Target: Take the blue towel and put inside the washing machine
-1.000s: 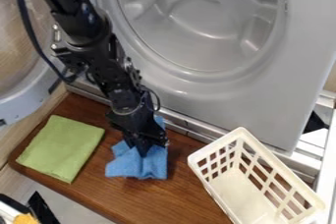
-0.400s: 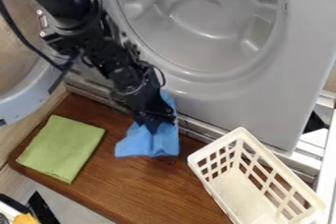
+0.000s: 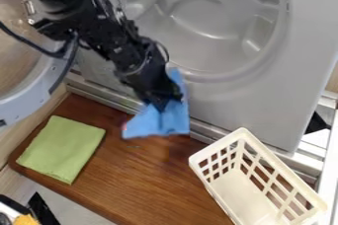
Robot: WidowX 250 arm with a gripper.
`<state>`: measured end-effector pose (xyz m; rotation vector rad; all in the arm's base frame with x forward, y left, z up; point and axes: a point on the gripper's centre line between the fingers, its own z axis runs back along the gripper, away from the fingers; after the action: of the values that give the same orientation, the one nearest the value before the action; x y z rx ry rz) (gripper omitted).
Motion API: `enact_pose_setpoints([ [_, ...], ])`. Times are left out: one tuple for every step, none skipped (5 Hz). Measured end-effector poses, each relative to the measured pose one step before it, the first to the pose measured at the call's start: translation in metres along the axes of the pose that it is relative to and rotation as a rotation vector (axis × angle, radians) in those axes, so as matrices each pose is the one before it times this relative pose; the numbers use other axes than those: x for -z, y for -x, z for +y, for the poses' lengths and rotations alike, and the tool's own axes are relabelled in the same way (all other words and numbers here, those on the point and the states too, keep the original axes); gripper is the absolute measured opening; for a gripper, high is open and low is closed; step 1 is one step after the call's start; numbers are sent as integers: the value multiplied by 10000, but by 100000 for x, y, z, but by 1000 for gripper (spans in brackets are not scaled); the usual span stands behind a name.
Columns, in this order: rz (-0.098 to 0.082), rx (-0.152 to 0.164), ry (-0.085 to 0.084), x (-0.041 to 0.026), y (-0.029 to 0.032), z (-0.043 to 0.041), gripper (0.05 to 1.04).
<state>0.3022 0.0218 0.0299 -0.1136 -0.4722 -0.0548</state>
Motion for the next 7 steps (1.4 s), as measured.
enact_pose_setpoints([
  [-649,-57,79,-488,-2043,-24,97],
  [-721,-24,-72,-340,-2543,85,97],
  [-244,-73,26,810,-1758,43,97],
  [-341,-6,28,452,-1833,83,97],
  [256,156,37,1614,58,-434,97],
  [272,150,-199,1688,190,274,97],
  [-79,-83,1,743,-539,183,132],
])
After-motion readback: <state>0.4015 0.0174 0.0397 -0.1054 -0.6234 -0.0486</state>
